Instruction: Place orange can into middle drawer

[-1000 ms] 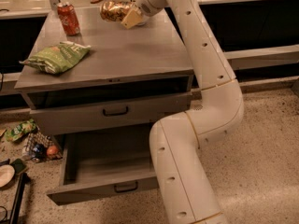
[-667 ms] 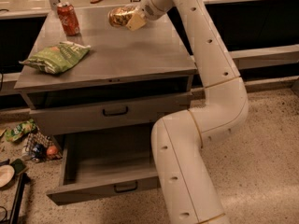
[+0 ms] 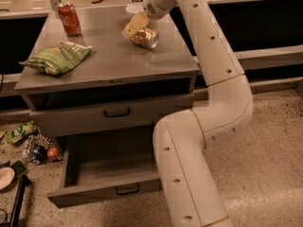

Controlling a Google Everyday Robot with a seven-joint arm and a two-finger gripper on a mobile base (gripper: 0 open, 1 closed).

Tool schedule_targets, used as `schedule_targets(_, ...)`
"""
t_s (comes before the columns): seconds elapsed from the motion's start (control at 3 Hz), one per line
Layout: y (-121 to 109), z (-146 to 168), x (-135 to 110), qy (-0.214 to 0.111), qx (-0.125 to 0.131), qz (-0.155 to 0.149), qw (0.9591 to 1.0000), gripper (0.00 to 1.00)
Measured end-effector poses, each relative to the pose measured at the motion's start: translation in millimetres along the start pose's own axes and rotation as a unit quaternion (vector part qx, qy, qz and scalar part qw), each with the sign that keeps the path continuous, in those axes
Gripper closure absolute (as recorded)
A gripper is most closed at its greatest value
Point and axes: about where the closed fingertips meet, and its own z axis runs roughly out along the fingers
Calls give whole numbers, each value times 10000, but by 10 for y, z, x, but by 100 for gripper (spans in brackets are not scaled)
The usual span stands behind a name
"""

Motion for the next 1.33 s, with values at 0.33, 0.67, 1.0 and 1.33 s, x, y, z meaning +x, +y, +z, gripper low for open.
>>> schedule_targets(0.33, -55, -4, -50, -30, 162, -31, 9999, 0)
schedule_targets(0.67, -129, -31, -105, -102, 363, -21, 9993, 0)
schedule_targets(1.0, -385, -402, -269, -336, 1030, -102, 9941, 0)
schedule_targets(1.33, -679, -1224, -540, -662, 2265, -560, 9701, 0)
